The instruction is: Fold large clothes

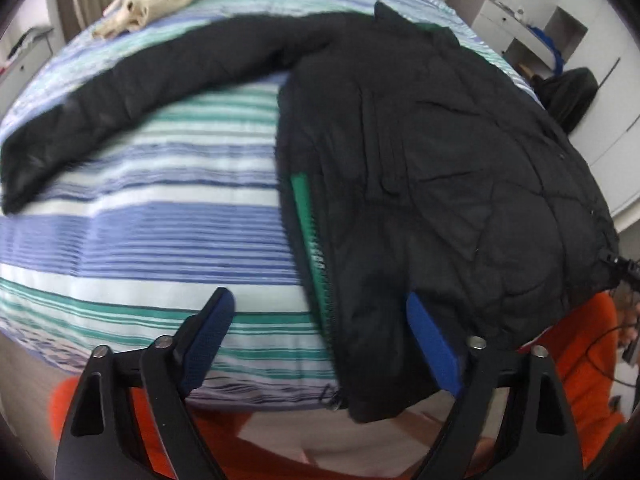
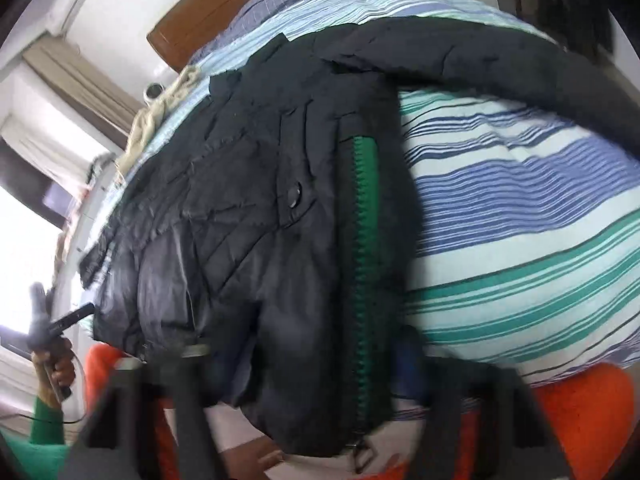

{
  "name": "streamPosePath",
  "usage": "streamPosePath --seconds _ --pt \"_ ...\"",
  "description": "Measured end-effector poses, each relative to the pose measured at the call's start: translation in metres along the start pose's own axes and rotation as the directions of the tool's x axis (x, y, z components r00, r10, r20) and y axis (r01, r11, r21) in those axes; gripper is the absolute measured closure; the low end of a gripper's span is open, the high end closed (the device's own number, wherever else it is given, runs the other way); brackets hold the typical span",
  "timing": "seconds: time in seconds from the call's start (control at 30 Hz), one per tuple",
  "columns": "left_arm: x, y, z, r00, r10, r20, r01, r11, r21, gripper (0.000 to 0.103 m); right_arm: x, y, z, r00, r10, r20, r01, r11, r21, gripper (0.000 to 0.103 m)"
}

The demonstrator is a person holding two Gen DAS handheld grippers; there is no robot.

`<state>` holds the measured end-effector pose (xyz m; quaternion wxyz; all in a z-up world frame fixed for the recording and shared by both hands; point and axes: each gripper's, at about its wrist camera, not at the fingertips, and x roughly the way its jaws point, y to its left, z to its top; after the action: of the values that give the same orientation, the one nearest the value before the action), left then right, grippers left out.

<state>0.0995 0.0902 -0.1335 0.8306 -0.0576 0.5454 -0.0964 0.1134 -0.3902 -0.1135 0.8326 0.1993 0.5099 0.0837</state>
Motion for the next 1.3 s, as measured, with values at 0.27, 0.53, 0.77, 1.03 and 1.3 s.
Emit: streamPosePath --seconds 0.27,0.53,0.77,1.03,1.3 --pt "-0.014 -0.011 -0.023 0.999 -0.038 0.016 0.038 0.999 0.012 0.089 -0.021 0.018 -0.011 0.998 -0.050 0.039 0.051 0.999 -0.018 0.081" --pt "-0.016 -0.004 -0.027 0.998 0.006 0.058 -0.003 0.999 -0.039 0.062 -0.017 0.011 -0.017 0.990 -0.131 0.057 0.133 0.991 -0.022 0.061" --pt "-0.079 0.000 -0.017 0.968 0.109 0.228 -0.103 0.994 -0.040 0.022 -0.068 0.024 -0.015 0.959 -0.209 0.194 0.220 0.975 -0.036 0.030" --pt "-0.140 -0.023 0.018 0.825 0.235 0.514 -0.194 0.972 -0.132 0.000 -0.065 0.066 -0.010 0.945 -0.215 0.248 0.260 0.951 -0.166 0.028" --pt "-0.087 -0.053 0.003 0.928 0.130 0.349 -0.095 0.989 -0.116 0.000 -0.039 0.116 -0.011 0.936 -0.238 0.260 0.314 0.899 -0.305 0.027"
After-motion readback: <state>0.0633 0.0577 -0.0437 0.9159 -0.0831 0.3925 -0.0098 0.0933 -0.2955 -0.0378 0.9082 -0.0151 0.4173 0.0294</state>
